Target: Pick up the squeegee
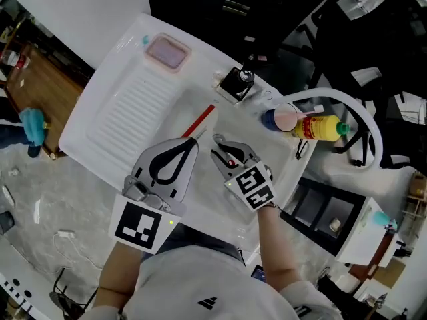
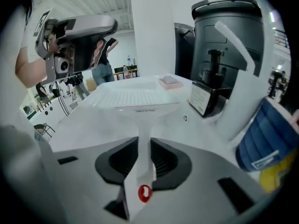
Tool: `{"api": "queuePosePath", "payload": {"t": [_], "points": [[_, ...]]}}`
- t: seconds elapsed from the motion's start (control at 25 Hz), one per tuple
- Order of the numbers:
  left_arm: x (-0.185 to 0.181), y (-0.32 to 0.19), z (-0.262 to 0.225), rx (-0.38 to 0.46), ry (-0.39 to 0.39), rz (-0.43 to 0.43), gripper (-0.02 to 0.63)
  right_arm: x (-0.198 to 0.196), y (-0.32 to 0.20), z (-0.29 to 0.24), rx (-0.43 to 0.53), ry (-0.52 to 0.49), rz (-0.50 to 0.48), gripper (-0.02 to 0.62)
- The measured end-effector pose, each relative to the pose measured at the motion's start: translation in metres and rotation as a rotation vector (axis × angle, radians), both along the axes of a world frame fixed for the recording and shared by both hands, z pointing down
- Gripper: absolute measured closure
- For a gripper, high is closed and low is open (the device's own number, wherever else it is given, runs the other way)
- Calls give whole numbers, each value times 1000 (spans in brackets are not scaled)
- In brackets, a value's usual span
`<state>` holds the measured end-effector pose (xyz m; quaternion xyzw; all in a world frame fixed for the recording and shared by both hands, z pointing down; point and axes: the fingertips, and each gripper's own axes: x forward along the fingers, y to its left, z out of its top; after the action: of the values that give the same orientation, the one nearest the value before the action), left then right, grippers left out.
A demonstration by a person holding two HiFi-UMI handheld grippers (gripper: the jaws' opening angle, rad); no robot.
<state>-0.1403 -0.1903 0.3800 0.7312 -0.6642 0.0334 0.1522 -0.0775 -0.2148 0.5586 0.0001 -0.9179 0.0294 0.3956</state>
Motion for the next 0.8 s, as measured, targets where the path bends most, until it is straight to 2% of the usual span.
{"api": "queuePosePath", "payload": {"t": [0.8], "points": [[51,-15,-43,72,-48,126,594,64,-16,-86,86,-189,241,505]]}}
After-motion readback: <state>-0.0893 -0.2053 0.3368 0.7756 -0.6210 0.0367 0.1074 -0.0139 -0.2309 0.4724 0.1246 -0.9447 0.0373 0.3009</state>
